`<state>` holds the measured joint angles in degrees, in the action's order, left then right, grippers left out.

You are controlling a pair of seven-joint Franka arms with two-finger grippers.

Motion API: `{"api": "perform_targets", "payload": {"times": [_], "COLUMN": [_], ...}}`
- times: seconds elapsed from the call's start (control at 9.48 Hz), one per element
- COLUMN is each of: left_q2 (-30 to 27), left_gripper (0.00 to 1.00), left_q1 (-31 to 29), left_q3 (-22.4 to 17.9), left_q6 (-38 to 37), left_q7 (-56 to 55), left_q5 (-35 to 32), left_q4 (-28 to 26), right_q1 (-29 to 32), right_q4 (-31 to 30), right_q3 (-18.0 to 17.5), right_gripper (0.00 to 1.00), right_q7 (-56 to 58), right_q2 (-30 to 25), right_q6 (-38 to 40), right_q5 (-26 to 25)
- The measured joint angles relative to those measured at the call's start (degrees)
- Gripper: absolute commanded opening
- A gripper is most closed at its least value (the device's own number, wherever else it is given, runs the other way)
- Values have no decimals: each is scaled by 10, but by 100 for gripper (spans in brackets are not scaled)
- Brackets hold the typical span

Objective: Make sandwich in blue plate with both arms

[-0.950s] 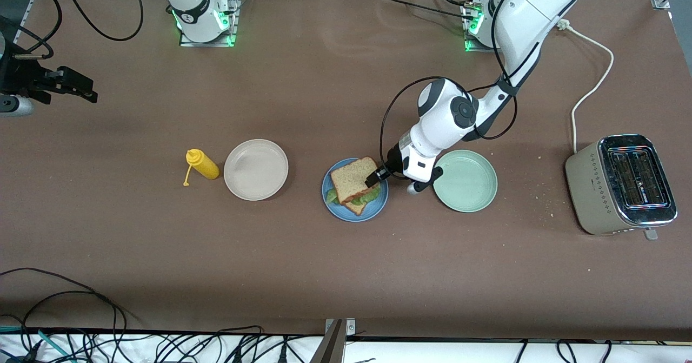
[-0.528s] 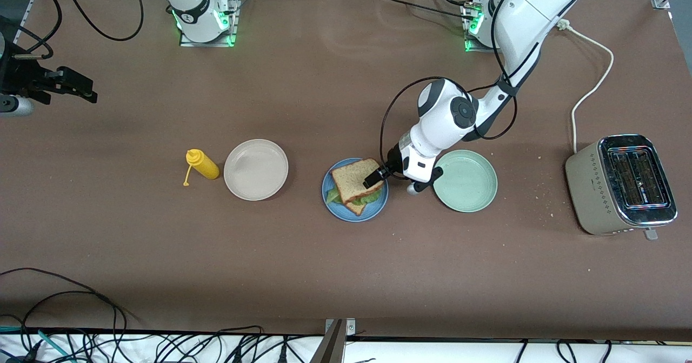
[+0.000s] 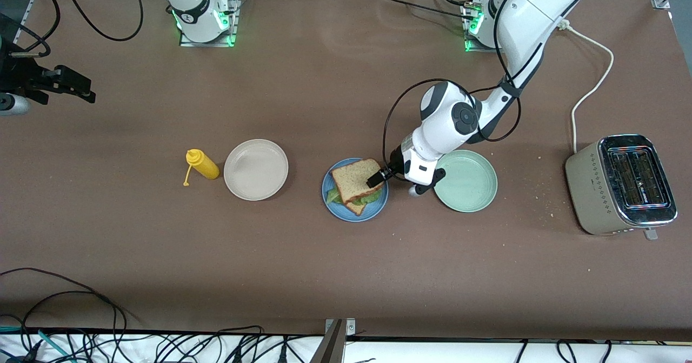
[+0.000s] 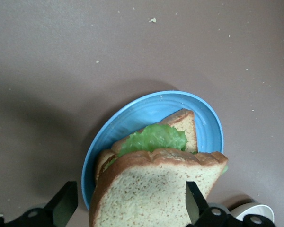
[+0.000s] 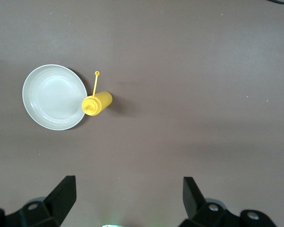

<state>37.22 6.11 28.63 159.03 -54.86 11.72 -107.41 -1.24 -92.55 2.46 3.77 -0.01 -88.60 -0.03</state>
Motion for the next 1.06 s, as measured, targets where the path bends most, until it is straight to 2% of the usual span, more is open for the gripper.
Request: {"api": "perform_targets", "payload": {"times": [0.53,0.74,1.06], "left_q2": [-6,-36,-110], "left_gripper": [100,100,100], "left_q1": [-2,-15,-58], "left_q3": [-6,-8,-8], "left_q6": [-102,-168,-323], "left_q7": [2,3,37], "left_q5": [-17,-51,-105], "left_q4": [37,49,60], "right_q1": [0,0,0], "right_q4": [2,2,3], "right_q3": [-1,-1,-1], "right_gripper": [100,100,100], "right_q7": [0,0,0], "right_q2": [0,1,2], "right_q6": [0,0,-1], "right_q5": [0,0,0]}}
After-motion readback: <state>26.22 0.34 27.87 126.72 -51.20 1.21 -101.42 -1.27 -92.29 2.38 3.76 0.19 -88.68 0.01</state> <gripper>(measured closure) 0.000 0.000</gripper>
